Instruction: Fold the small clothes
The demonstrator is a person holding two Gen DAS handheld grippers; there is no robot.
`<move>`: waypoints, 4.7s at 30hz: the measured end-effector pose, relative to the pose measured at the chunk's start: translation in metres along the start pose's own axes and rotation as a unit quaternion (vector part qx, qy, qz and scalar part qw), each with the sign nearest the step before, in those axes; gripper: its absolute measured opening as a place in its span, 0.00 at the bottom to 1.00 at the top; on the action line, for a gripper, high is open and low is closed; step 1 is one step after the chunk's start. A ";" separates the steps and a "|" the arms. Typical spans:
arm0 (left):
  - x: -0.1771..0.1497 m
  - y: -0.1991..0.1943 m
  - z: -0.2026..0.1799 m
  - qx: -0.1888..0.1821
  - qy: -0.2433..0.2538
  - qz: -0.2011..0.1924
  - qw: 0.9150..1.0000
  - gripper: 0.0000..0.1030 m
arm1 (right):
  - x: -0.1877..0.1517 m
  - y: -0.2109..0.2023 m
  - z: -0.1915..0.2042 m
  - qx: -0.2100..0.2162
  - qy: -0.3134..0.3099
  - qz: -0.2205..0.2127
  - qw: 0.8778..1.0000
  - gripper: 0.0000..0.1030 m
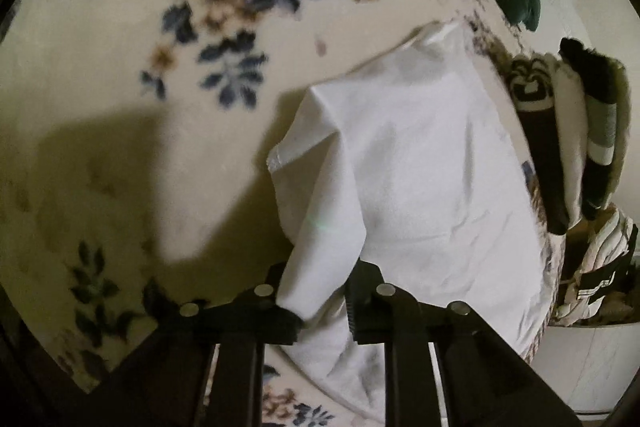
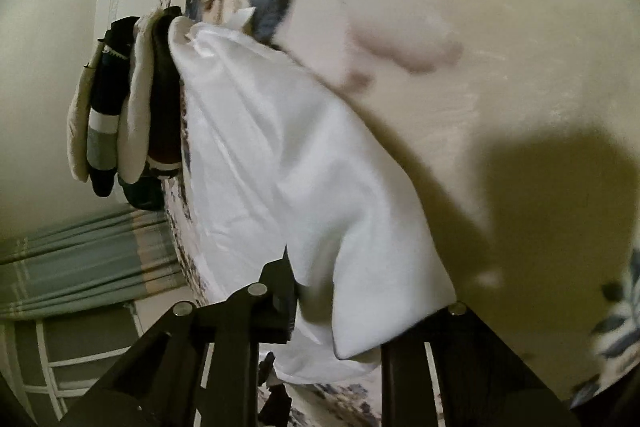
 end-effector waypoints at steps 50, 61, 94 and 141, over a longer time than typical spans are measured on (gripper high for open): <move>0.033 -0.003 -0.076 -0.019 0.114 0.123 0.986 0.60 | 0.033 -0.063 0.075 -0.132 -0.116 0.020 0.984 0.71; -0.018 0.023 -0.051 0.026 0.128 0.108 0.985 0.02 | 0.030 -0.029 0.016 -0.190 -0.104 0.005 0.976 0.06; -0.055 0.014 -0.093 0.114 0.331 0.095 0.932 0.84 | 0.028 -0.057 -0.029 0.017 -0.087 -0.117 0.989 0.70; -0.035 0.035 -0.119 0.089 0.342 0.121 0.928 0.84 | 0.060 -0.138 -0.052 -0.246 -0.108 -0.145 0.952 0.09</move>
Point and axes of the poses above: each gripper's, at about its wrist camera, not at the fingertips, and y roughly the way its jaws point, z to its left, x to its top, the point moved 8 cm from there along y, roughly the way its jaws point, and after that the axes turned 4 degrees about y, right-handed, at the moved point
